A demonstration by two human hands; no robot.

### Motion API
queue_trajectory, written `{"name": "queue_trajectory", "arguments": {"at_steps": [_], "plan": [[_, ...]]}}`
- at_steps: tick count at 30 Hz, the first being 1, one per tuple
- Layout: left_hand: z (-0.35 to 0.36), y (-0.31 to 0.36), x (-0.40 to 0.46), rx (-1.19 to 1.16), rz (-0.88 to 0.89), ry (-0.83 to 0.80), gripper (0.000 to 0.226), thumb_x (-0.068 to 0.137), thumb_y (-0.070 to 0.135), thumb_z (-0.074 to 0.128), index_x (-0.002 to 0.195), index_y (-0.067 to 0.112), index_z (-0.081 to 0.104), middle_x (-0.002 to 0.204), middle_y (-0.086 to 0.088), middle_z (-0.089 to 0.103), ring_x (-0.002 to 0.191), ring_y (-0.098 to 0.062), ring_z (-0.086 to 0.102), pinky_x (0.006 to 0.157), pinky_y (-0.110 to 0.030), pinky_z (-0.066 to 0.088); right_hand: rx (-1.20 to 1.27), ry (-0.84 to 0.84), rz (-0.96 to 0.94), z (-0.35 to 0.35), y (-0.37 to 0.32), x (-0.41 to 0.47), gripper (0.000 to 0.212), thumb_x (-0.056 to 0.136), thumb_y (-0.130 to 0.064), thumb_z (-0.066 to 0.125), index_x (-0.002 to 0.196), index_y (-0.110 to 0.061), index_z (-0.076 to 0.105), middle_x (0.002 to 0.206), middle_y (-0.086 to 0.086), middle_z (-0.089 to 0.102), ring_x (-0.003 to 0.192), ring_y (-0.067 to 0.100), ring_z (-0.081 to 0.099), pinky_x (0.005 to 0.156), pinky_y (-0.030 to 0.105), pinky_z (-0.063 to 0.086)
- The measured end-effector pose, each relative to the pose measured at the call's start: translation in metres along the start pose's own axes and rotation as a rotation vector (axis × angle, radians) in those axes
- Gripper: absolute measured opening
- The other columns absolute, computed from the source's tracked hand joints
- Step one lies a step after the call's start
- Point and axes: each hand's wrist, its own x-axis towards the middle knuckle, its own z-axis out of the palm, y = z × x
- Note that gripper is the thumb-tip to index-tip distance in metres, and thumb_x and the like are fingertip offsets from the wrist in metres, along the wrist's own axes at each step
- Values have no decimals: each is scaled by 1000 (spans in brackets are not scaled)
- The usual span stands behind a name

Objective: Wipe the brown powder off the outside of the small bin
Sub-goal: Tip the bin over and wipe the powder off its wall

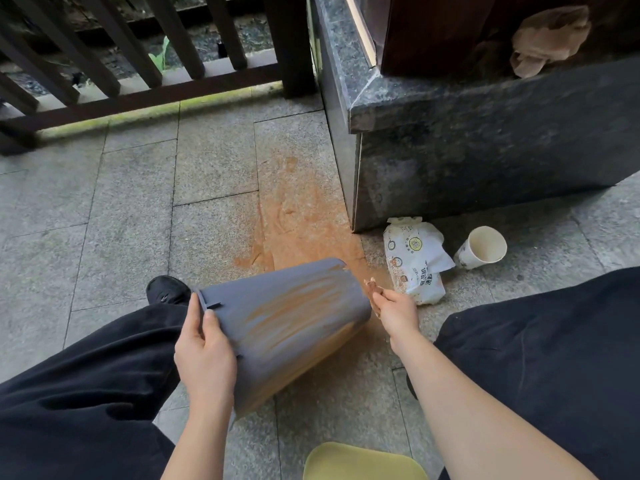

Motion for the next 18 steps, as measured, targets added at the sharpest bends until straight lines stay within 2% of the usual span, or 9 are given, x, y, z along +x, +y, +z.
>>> {"name": "queue_trajectory", "arguments": {"at_steps": [2, 4, 8, 11, 14, 16, 18], "plan": [[2, -1, 1, -8, -1, -1, 41, 102, 29, 48, 143, 28, 52, 136, 22, 53, 113, 13, 45, 87, -3, 31, 12, 36, -15, 2, -3, 4, 27, 94, -18, 64, 119, -10, 69, 110, -1, 71, 106, 19, 64, 100, 42, 50], [3, -1, 2, -12, -7, 5, 41, 102, 29, 49, 143, 29, 53, 129, 27, 51, 109, 18, 44, 80, 4, 28, -26, 65, -47, 4, -8, 6, 24, 92, -20, 66, 115, -13, 71, 107, -2, 71, 105, 18, 65, 97, 37, 50], [4, 0, 6, -11, -4, 6, 42, 102, 31, 47, 144, 30, 51, 135, 24, 52, 113, 16, 44, 85, -3, 30, -148, 78, -173, 15, -15, -8, 26, 91, -20, 67, 116, -14, 70, 111, 1, 71, 103, 16, 66, 97, 35, 51], [7, 2, 4, -8, 29, -15, 42, 102, 33, 47, 144, 31, 50, 140, 20, 53, 118, 13, 46, 90, -7, 32, -262, 12, -401, 34, -20, -36, 20, 89, -18, 69, 108, -18, 72, 101, -3, 63, 92, 14, 65, 89, 36, 54], [8, 4, 2, 31, 56, -39, 41, 102, 32, 49, 143, 32, 52, 140, 16, 56, 114, 13, 47, 89, -10, 34, -395, -61, -605, 56, -23, -71, 18, 90, -32, 64, 107, -28, 70, 98, -9, 60, 86, 14, 57, 81, 36, 49], [8, 5, 1, 64, 75, -48, 41, 102, 29, 49, 143, 29, 53, 138, 11, 58, 110, 14, 46, 87, -6, 34, -451, -62, -717, 67, -23, -90, 18, 88, -43, 58, 101, -34, 64, 93, -16, 58, 81, 9, 46, 78, 33, 41], [9, 6, 2, 85, 87, -56, 41, 103, 27, 50, 143, 25, 53, 138, 8, 58, 109, 15, 45, 82, 5, 29, -475, -73, -769, 70, -26, -94, 17, 87, -45, 55, 101, -36, 60, 92, -17, 57, 85, 7, 49, 81, 32, 36]]}}
